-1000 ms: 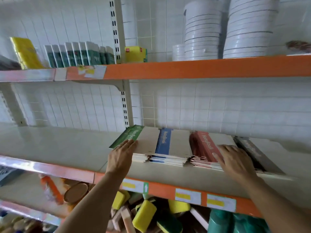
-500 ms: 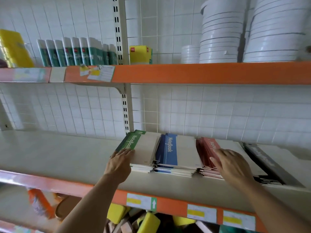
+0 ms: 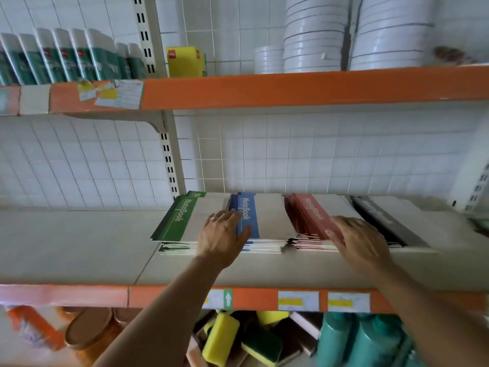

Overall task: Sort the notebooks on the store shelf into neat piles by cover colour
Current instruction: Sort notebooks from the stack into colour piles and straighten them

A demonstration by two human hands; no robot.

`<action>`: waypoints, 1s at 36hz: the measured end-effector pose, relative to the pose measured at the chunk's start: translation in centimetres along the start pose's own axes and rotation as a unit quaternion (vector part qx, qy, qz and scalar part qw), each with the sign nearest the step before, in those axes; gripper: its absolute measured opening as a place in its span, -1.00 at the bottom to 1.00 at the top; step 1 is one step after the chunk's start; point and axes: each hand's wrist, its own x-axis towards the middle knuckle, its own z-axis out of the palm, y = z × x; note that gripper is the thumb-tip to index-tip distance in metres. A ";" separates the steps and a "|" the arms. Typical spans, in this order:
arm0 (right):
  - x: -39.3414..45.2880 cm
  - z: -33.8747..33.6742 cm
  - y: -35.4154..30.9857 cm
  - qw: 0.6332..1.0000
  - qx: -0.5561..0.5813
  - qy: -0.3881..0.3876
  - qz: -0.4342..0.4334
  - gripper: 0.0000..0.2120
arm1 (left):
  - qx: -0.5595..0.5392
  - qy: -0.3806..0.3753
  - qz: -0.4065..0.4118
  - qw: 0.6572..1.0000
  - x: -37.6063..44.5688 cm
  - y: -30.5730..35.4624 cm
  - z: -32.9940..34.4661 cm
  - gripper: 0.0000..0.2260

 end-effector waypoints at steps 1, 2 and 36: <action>-0.4 -0.4 0.4 1.000 0.001 0.001 0.003 -0.74 | -0.003 -0.005 0.008 1.000 0.0 1.0 0.3 -0.56; -0.9 -0.8 0.9 1.000 -0.001 0.006 0.007 -0.76 | -0.006 -0.008 0.016 1.000 0.0 2.1 0.6 -0.55; -21.5 -14.9 32.8 0.970 -0.042 -0.173 0.163 -0.49 | -0.012 -0.096 0.166 0.981 -2.1 43.4 12.3 -0.63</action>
